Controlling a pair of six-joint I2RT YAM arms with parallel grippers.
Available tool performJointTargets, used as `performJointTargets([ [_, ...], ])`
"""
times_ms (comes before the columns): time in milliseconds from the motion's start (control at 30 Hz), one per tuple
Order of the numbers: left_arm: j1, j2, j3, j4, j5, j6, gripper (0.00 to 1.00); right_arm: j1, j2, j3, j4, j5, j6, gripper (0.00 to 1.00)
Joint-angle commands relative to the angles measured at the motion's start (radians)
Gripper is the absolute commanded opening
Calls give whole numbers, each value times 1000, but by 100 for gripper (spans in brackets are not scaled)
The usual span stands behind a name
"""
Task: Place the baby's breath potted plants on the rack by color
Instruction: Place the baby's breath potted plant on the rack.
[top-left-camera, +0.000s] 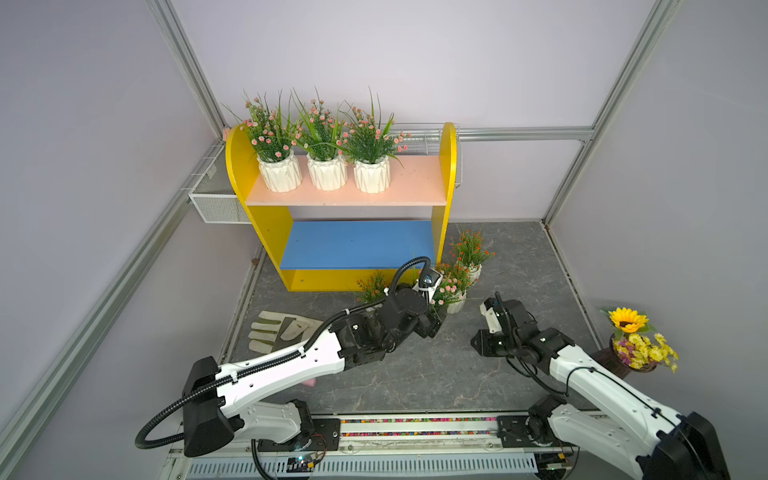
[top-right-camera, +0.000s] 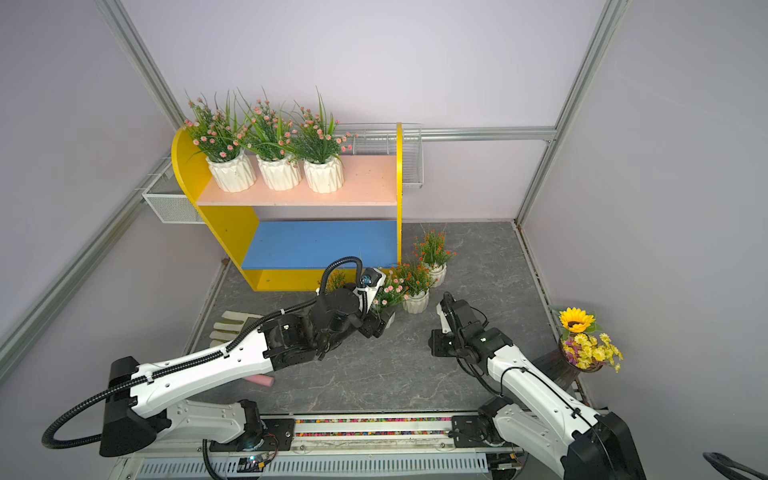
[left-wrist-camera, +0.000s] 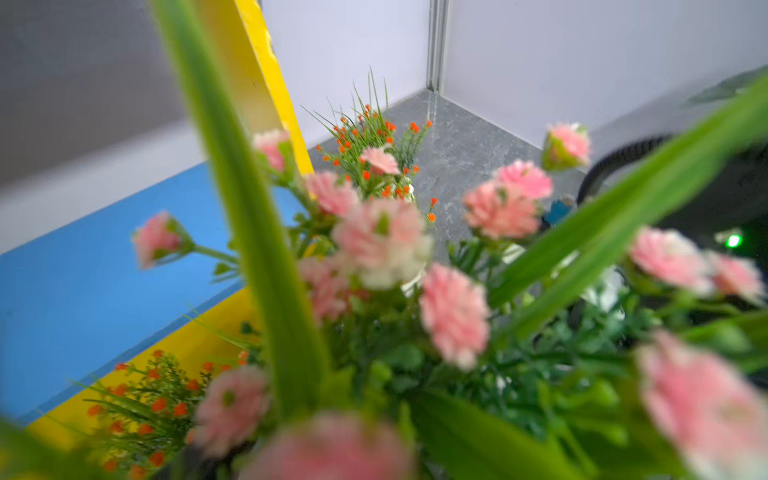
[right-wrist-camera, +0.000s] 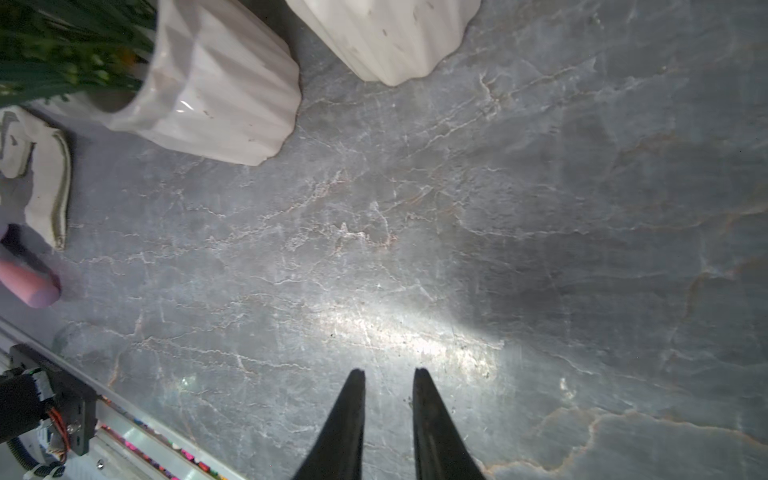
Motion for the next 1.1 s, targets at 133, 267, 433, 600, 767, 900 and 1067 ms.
performJointTargets([
  [133, 78, 2, 216, -45, -75, 56, 34, 8, 12, -38, 76, 61, 30, 24],
  [267, 110, 50, 351, -95, -89, 93, 35, 11, 10, -41, 81, 58, 30, 24],
  [433, 148, 145, 533, -171, -76, 112, 34, 16, 7, -45, 84, 57, 33, 24],
  [600, 174, 236, 707, -245, -71, 133, 34, 20, 2, -52, 79, 58, 34, 24],
  [767, 186, 321, 888, -332, -62, 156, 33, 22, -3, -57, 77, 58, 34, 24],
  [900, 208, 393, 1033, -402, -62, 163, 33, 22, -8, -56, 74, 57, 34, 24],
  [1067, 241, 468, 1178, -454, -42, 165, 32, 25, -14, -60, 70, 56, 35, 24],
])
